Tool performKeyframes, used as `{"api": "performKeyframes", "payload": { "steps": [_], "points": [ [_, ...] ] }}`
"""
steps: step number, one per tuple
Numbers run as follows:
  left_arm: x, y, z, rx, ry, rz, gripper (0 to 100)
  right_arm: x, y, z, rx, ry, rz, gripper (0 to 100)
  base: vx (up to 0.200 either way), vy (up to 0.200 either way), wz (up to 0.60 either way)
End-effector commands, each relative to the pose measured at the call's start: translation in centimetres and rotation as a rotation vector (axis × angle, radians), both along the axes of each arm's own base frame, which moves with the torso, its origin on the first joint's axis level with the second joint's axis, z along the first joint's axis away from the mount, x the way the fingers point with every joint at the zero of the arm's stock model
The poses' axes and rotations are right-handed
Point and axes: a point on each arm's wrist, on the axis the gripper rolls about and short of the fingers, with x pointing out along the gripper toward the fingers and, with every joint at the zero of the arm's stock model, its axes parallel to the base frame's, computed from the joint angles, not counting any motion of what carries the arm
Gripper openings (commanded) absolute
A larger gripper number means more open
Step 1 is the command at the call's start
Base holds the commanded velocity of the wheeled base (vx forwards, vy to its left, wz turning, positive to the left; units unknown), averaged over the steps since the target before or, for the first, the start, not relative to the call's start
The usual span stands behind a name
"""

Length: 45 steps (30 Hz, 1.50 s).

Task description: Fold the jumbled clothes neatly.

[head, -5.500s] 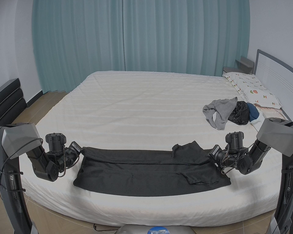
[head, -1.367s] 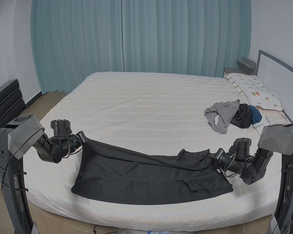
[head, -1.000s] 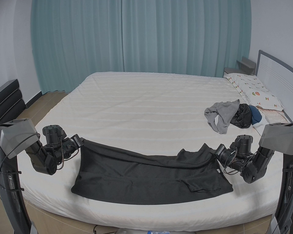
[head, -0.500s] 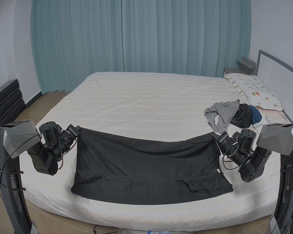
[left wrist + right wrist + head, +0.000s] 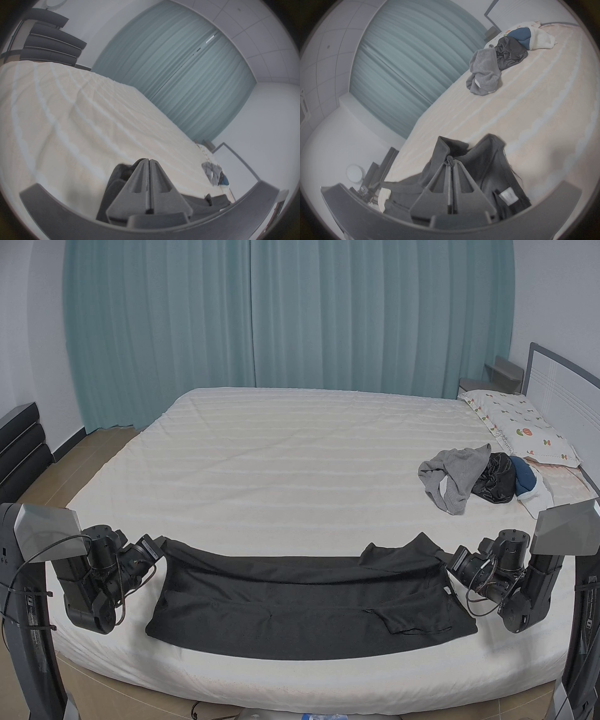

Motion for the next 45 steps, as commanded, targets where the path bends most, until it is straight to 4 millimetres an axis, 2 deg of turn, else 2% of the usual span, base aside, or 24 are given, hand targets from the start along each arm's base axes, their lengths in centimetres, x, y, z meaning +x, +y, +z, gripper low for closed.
{"api": "performKeyframes", "payload": {
  "steps": [1, 7, 19, 20, 26, 27, 33, 39, 43, 45],
  "points": [
    [-2.9, 0.6, -1.4, 0.043, 0.089, -0.032, 0, -2.1, -0.5, -0.7, -0.057, 0.056, 0.061, 0, 0.0, 0.0, 0.0],
    [-4.2, 0.9, -2.2, 0.047, 0.15, -0.029, 0, -2.5, -0.5, -1.4, -0.095, 0.093, 0.085, 0, 0.0, 0.0, 0.0],
    [-5.2, 1.7, -2.7, 0.037, 0.193, -0.002, 0, -3.1, -1.0, -2.6, -0.172, 0.138, 0.106, 0, 0.0, 0.0, 0.0],
    [-5.3, 1.6, -2.8, 0.036, 0.199, -0.004, 100, -3.1, -1.0, -2.6, -0.172, 0.141, 0.106, 100, 0.0, 0.0, 0.0],
    [-6.1, 1.5, -2.7, 0.029, 0.221, -0.018, 100, -3.1, -1.3, -2.3, -0.172, 0.144, 0.099, 100, 0.0, 0.0, 0.0],
    [-6.3, 1.5, -2.7, 0.028, 0.226, -0.018, 100, -2.9, -1.4, -1.7, -0.17, 0.121, 0.092, 100, 0.0, 0.0, 0.0],
    [-5.3, 1.6, -1.9, 0.017, 0.174, -0.009, 100, -1.4, -2.5, -0.1, -0.153, 0.045, 0.046, 100, 0.0, 0.0, 0.0],
    [-2.0, 1.8, -1.0, -0.084, 0.091, 0.031, 100, 0.8, -2.5, -0.4, -0.058, 0.085, 0.007, 100, 0.0, 0.0, 0.0],
    [1.2, 2.5, -1.2, -0.107, 0.183, 0.052, 100, 2.7, -2.5, -0.6, 0.016, 0.163, -0.023, 100, 0.0, 0.0, 0.0],
    [1.8, 2.5, -1.2, -0.127, 0.215, 0.06, 100, 3.1, -2.5, -0.9, 0.034, 0.19, -0.032, 100, 0.0, 0.0, 0.0]
  ]
}}
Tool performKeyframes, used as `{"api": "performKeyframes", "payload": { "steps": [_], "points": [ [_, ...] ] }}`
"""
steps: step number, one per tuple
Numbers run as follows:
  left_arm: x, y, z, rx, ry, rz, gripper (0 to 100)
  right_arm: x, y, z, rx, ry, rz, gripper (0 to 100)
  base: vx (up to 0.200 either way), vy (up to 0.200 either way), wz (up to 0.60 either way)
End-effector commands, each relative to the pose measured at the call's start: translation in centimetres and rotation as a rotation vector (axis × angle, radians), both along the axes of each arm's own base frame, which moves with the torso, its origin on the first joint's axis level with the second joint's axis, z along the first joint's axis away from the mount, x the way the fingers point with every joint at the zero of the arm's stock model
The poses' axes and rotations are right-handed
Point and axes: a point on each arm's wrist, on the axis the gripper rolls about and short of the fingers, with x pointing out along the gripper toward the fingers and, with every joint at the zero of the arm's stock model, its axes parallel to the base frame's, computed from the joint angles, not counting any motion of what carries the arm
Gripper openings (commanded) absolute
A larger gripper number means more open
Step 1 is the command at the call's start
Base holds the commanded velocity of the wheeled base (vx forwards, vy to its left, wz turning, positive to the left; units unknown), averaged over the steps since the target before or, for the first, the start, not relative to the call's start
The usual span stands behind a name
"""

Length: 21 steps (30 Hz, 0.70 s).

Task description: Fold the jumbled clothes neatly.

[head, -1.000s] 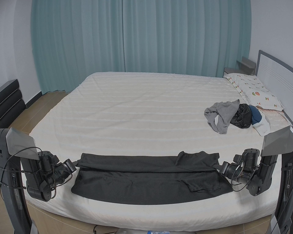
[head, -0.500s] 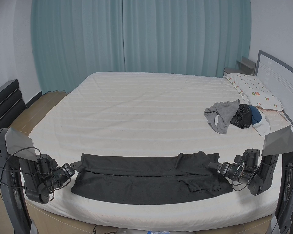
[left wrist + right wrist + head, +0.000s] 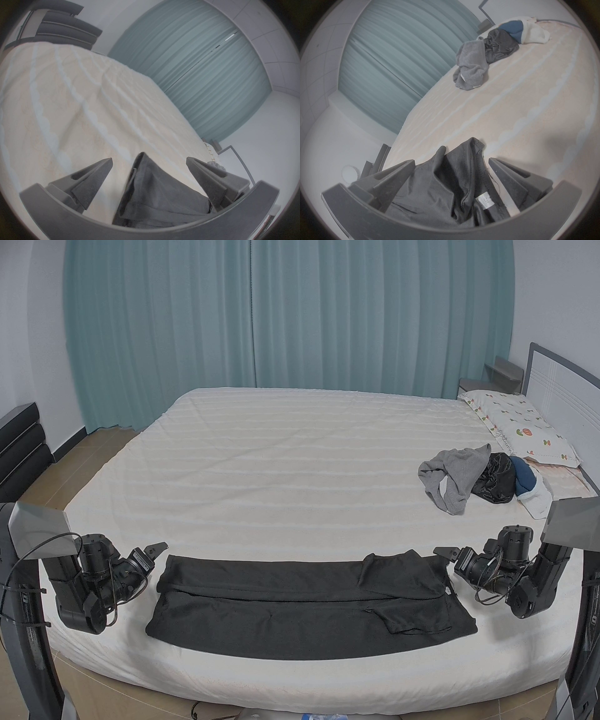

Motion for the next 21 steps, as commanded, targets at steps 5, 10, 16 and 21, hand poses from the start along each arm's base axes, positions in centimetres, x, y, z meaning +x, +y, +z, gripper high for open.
{"api": "performKeyframes", "payload": {
  "steps": [5, 10, 16, 21],
  "points": [
    [4.2, 0.0, -0.1, -0.059, 0.07, 0.024, 100, 2.9, -0.1, -0.9, 0.088, 0.077, -0.046, 100, 0.0, 0.0, 0.0],
    [4.8, -0.6, -0.7, -0.06, 0.069, 0.01, 100, 3.2, 0.2, -1.0, 0.089, 0.075, -0.041, 100, 0.0, 0.0, 0.0],
    [4.7, -1.8, -1.0, -0.042, 0.082, -0.034, 0, 3.8, 0.2, -1.9, 0.088, 0.09, -0.043, 100, 0.0, 0.0, 0.0],
    [4.6, -1.9, -1.2, -0.015, 0.083, -0.038, 0, 4.3, 0.2, -2.2, 0.086, 0.104, -0.045, 100, 0.0, 0.0, 0.0]
  ]
}}
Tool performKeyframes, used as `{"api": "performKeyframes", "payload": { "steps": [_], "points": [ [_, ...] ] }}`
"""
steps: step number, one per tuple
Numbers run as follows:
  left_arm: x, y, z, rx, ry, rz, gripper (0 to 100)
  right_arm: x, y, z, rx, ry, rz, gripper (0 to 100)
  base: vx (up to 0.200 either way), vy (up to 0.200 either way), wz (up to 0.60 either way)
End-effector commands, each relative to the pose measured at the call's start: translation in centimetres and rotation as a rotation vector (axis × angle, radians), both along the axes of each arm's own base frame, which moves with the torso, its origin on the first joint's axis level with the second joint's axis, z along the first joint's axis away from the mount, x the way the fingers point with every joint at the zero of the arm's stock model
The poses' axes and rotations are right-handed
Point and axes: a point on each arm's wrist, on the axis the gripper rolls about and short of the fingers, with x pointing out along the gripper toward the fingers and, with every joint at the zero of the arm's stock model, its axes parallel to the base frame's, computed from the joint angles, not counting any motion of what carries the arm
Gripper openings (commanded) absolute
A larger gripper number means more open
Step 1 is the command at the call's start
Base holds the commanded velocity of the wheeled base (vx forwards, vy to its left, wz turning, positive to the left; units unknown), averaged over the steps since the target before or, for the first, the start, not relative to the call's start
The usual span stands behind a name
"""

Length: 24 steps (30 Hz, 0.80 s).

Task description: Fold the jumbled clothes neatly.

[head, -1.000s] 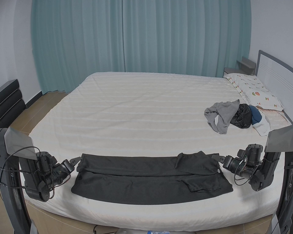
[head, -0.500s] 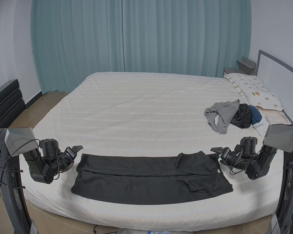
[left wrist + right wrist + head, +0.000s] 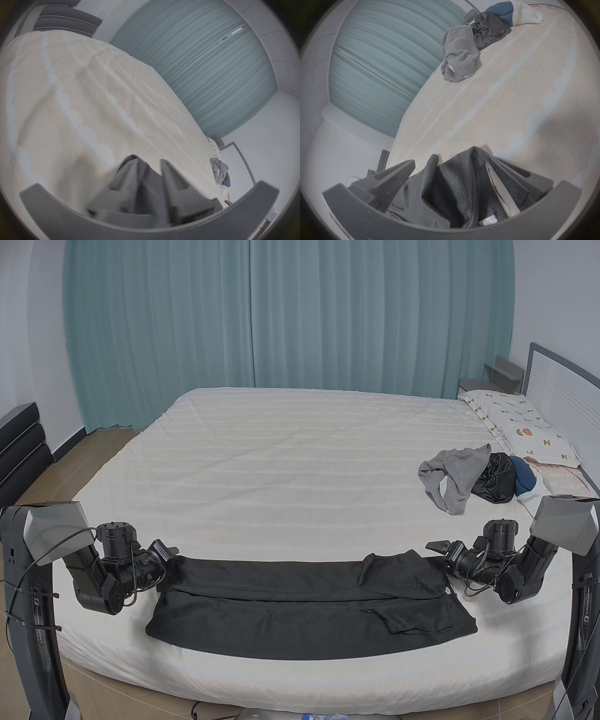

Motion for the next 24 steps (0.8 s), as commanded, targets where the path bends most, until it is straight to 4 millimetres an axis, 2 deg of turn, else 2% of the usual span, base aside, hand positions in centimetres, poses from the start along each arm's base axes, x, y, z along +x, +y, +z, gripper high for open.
{"api": "performKeyframes", "payload": {
  "steps": [1, 4, 5, 13, 24],
  "points": [
    [0.0, 0.0, -0.3, 0.003, 0.005, 0.004, 0, 0.4, 0.0, -0.5, -0.001, 0.005, -0.001, 100, 0.0, 0.0, 0.0],
    [0.0, 0.1, -0.3, 0.006, 0.003, 0.015, 0, 0.5, 0.0, -0.6, -0.001, 0.005, -0.002, 100, 0.0, 0.0, 0.0],
    [0.0, 0.2, -0.4, 0.011, 0.004, 0.026, 0, 0.5, -0.1, -0.6, 0.0, 0.006, -0.003, 0, 0.0, 0.0, 0.0],
    [-0.1, 0.5, -0.5, 0.022, 0.01, 0.069, 0, 0.5, -0.5, -0.1, -0.002, -0.009, -0.019, 0, 0.0, 0.0, 0.0],
    [-0.3, 0.5, -0.6, 0.001, 0.024, 0.081, 0, 0.6, -1.1, -0.3, -0.004, -0.009, -0.039, 0, 0.0, 0.0, 0.0]
  ]
}}
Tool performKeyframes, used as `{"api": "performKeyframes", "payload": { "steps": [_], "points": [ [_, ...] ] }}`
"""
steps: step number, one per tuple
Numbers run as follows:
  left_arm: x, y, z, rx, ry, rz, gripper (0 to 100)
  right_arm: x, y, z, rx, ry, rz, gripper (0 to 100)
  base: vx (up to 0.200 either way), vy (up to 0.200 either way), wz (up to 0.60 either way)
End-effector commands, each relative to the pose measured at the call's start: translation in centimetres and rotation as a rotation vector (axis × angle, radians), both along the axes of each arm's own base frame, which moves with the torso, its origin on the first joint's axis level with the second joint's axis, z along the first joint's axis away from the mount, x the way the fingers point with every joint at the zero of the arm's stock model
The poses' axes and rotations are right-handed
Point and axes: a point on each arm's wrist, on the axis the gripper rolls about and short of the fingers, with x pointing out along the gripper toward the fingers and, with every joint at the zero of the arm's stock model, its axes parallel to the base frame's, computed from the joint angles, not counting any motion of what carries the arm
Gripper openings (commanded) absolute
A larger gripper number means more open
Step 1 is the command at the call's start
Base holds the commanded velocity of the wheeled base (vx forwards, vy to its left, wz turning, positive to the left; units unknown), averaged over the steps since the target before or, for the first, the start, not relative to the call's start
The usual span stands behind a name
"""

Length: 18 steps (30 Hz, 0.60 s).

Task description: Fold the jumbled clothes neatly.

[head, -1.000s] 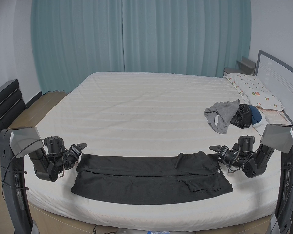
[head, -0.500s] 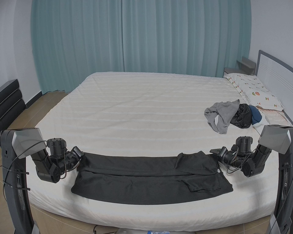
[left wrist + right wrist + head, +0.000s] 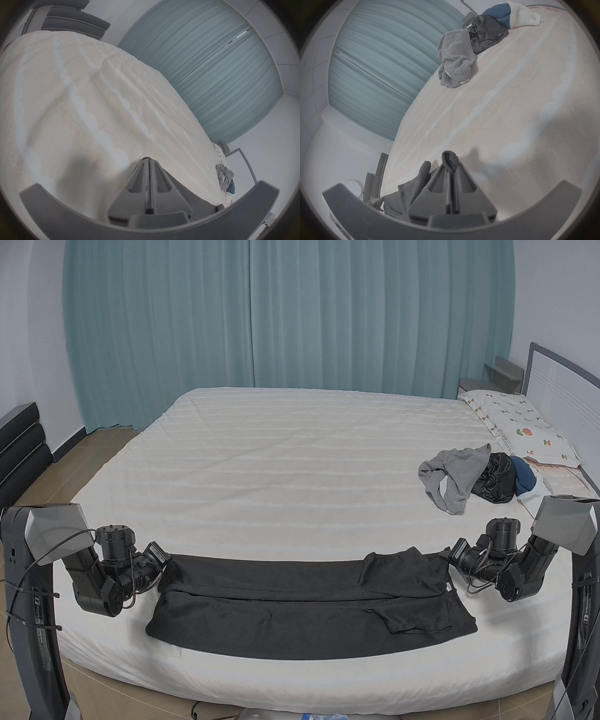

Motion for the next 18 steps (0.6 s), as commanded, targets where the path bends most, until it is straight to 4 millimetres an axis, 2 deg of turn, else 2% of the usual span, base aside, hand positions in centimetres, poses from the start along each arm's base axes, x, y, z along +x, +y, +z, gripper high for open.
{"api": "performKeyframes", "payload": {
  "steps": [1, 2, 3, 4, 7, 12, 15, 18],
  "points": [
    [-0.1, 0.0, 0.0, -0.005, 0.004, 0.003, 0, 0.0, -0.1, -0.2, 0.0, 0.006, -0.001, 0, 0.0, 0.0, 0.0],
    [-0.2, 0.0, -0.1, -0.007, 0.009, 0.004, 0, -0.1, -0.1, -0.1, 0.0, 0.009, -0.003, 0, 0.0, 0.0, 0.0],
    [-0.3, 0.0, -0.1, -0.01, 0.011, 0.005, 0, -0.2, -0.1, 0.0, 0.0, 0.006, -0.003, 100, 0.0, 0.0, 0.0],
    [-0.3, 0.0, -0.1, -0.01, 0.011, 0.005, 100, -0.2, -0.1, 0.0, 0.0, 0.006, -0.003, 100, 0.0, 0.0, 0.0],
    [-0.4, 0.0, -0.1, -0.012, 0.014, 0.005, 100, -0.5, 0.1, 0.7, -0.004, -0.009, 0.005, 100, 0.0, 0.0, 0.0],
    [-0.9, 0.2, 0.2, -0.034, 0.025, 0.016, 100, -2.4, 0.2, 3.8, -0.001, -0.077, 0.019, 100, 0.0, 0.0, 0.0],
    [-1.5, 0.8, 0.9, -0.079, 0.025, 0.04, 100, -3.6, 1.0, 5.6, -0.004, -0.13, 0.076, 100, 0.0, 0.0, 0.0],
    [-1.5, 1.1, 1.1, -0.1, 0.023, 0.061, 100, -4.2, 1.7, 6.3, -0.021, -0.154, 0.133, 100, 0.0, 0.0, 0.0]
  ]
}}
